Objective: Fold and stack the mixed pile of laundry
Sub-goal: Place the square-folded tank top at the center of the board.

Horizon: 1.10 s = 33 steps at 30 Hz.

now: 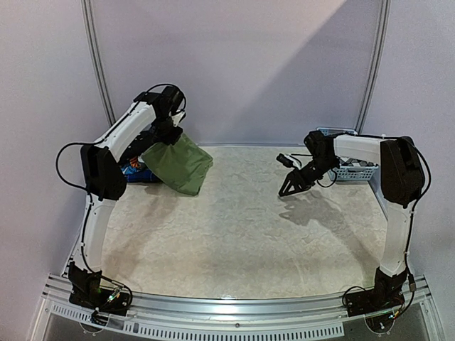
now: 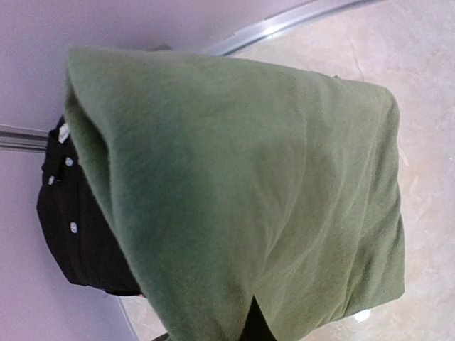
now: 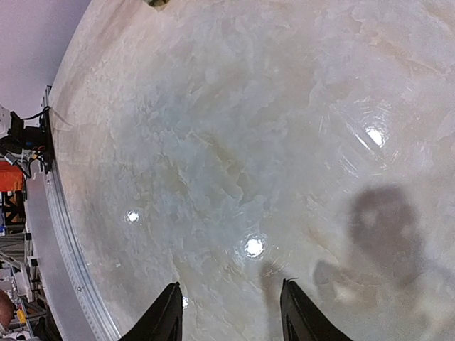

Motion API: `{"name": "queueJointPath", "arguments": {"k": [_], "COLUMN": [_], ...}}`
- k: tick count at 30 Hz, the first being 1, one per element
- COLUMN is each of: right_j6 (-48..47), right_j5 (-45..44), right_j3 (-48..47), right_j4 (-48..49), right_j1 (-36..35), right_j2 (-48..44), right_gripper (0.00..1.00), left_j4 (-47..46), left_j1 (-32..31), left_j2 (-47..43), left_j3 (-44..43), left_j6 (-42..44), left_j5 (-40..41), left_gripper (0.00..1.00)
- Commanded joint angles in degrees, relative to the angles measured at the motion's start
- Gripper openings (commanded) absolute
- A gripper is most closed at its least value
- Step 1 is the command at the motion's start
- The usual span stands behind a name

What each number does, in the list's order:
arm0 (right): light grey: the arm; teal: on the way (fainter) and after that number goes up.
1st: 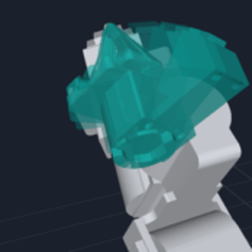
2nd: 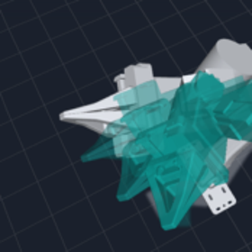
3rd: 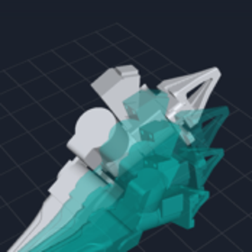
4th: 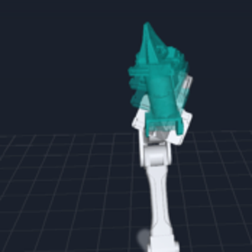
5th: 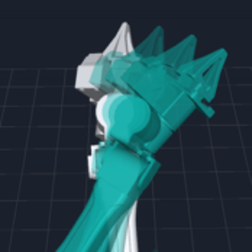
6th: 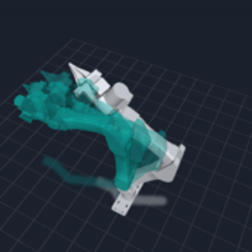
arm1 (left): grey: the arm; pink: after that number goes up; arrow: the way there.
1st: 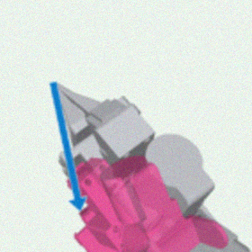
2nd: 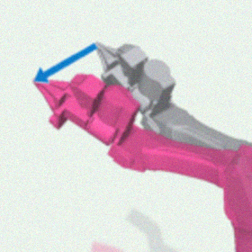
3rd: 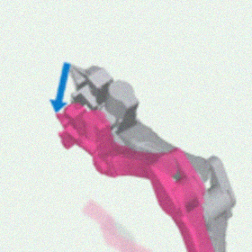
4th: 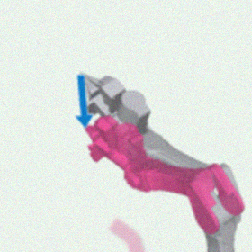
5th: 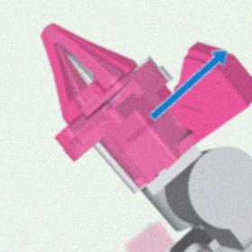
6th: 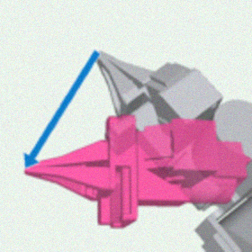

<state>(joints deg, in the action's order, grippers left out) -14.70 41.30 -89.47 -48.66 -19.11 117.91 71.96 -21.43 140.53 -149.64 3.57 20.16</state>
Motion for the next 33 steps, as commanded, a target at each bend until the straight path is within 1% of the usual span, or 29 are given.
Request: {"name": "queueJointPath", "arguments": {"k": [1,5,13,19,25,29,33], "right_j6": [-1.0,-1.0,-1.3,-1.5,-1.7,-1.9,-2.2], "right_j5": [1.3,1.2,0.5,0.3,0.3,0.4,0.5], "right_j3": [0.3,0.2,-0.4,-0.5,-1.3,-1.8,-2.3], "right_j4": [-1.1,-1.2,-1.8,-2.2,-2.8,-3.3,-3.7], "right_j1": [-0.1,-0.1,-0.1,-0.1,-0.3,-0.7,-1.4], "right_j2": [1.2,1.9,3.4,4.6,5.6,6.7,7.8], "right_gripper": [0.47,0.46,0.46,0.45,0.45,0.44,0.44], "left_j4": [-5.9,-9.6,-17.1,-20.7,-20.7,-19.8,-21.0], "left_j1": [0.5,0.5,0.7,1.7,2.5,3.6,5.4], "left_j2": [-1.4,-0.4,0.3,-0.3,-2.0,-5.1,-7.1], "left_j3": [-2.8,-4.0,-5.3,-6.8,-6.5,-5.6,-4.9], "left_j6": [4.7,7.4,10.8,11.9,18.0,18.8,19.7], "left_j5": [6.6,9.9,12.1,12.8,13.3,13.5,12.2], "left_gripper": [0.00,0.00,0.00,0.00,0.00,0.00,0.00]}}
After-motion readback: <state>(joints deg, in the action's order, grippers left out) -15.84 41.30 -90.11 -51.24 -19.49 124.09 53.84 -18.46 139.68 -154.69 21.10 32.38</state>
